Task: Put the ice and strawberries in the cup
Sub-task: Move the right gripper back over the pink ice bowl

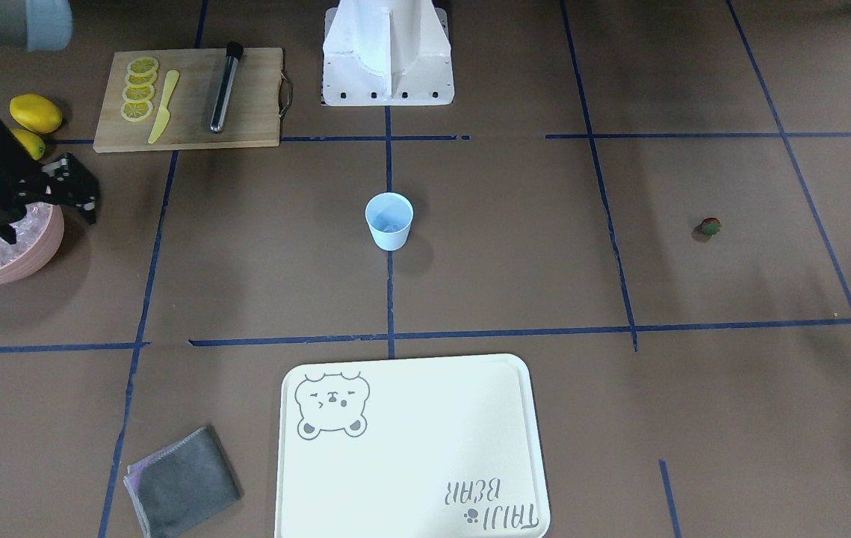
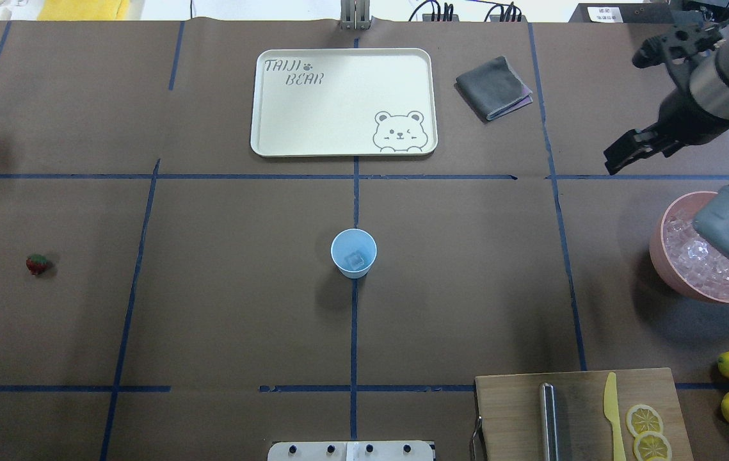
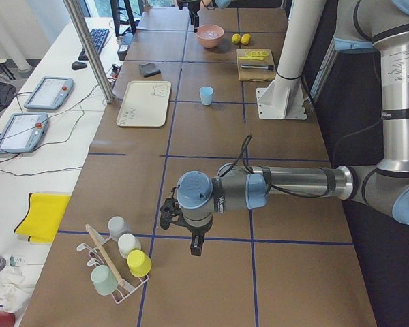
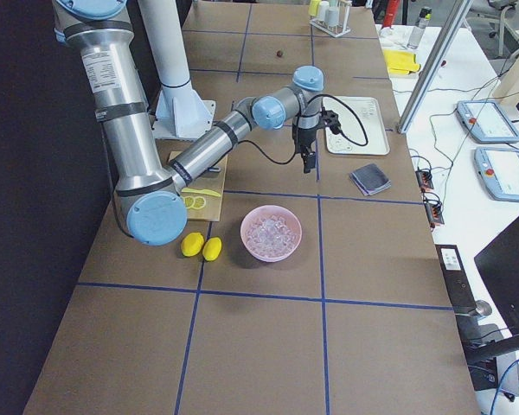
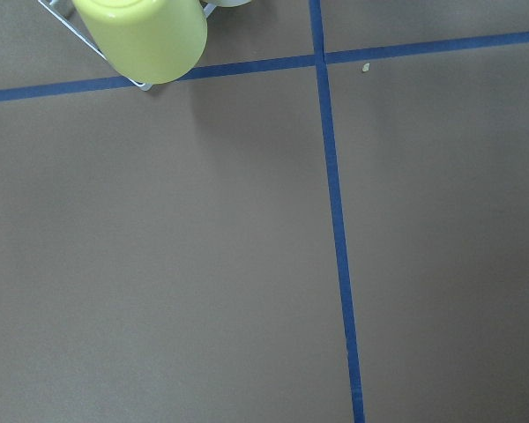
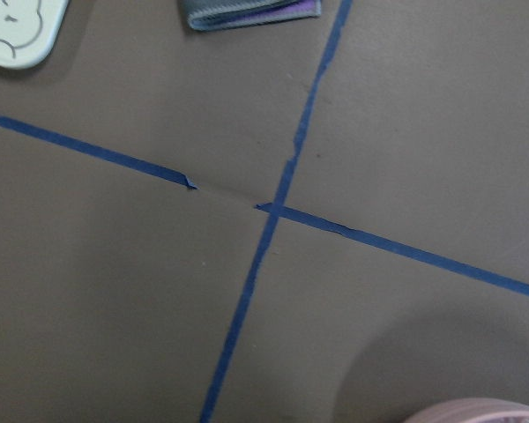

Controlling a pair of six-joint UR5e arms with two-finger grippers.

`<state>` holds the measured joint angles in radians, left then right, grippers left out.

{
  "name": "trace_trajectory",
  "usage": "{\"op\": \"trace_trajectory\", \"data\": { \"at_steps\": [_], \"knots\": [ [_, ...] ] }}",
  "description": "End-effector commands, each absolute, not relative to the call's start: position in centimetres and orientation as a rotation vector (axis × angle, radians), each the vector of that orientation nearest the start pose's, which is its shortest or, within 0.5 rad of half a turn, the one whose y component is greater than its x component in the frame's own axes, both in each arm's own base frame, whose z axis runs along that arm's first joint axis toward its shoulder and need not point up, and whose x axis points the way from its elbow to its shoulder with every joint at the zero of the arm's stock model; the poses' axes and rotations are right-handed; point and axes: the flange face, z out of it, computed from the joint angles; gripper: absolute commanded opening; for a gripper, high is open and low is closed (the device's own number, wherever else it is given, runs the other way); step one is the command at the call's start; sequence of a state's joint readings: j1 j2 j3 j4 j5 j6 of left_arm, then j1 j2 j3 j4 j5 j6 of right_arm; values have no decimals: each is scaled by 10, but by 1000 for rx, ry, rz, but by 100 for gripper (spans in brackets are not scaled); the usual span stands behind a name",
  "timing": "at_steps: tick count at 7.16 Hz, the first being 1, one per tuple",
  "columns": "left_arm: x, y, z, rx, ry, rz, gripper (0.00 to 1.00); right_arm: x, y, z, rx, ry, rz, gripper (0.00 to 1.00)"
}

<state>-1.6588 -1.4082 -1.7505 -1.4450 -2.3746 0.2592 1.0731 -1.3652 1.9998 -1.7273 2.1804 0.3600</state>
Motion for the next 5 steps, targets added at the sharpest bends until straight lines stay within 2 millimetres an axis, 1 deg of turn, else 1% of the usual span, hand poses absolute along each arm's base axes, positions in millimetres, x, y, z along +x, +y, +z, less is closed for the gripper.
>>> {"op": "trace_trajectory", "data": {
  "at_steps": [1,2,3,5],
  "knots": [
    [-98,-408,654,39,809,119,100,-125,-479,440,173,-742,-301,99],
    [-98,-408,654,39,809,118,100,-112,-460,473,180,-740,-295,99],
    [-98,-408,654,39,809,119,100,-108,-451,485,194,-745,-290,99],
    [-98,-408,654,39,809,118,100,-110,-450,483,193,-746,-276,99]
  ]
}}
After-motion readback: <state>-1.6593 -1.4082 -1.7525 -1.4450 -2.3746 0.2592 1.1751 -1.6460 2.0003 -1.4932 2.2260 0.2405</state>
